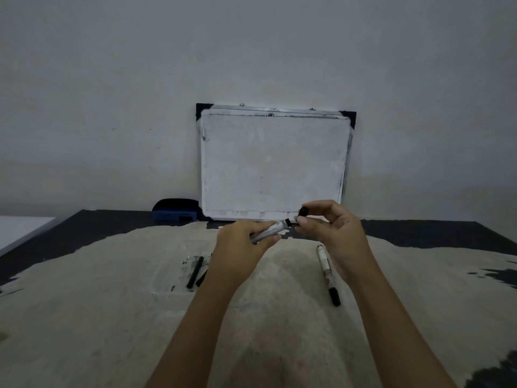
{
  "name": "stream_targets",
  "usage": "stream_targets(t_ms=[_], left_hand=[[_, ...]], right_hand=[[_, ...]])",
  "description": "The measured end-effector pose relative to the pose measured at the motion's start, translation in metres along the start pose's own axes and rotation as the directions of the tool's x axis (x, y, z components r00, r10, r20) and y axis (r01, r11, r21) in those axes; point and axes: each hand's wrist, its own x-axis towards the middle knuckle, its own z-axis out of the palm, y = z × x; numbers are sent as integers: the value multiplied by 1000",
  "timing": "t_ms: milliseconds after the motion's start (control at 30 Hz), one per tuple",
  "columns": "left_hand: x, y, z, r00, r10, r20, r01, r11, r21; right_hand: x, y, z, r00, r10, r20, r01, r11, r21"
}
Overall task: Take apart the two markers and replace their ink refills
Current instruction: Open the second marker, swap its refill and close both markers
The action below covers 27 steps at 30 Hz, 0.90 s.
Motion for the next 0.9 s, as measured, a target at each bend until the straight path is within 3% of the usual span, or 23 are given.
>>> stream_targets(t_ms=[333,567,900], left_hand=[[0,0,0,1000,-19,14,19,999,-47],[-1,4,1,1000,-8,28,9,999,-32],[-1,6,1,1000,-25,10,25,1000,7]], right_hand=[[2,6,0,995,62,-73,-57,996,75],[1,5,6,996,78,-38,-72,987,142],[1,6,5,997,71,-8,-70,992,108]])
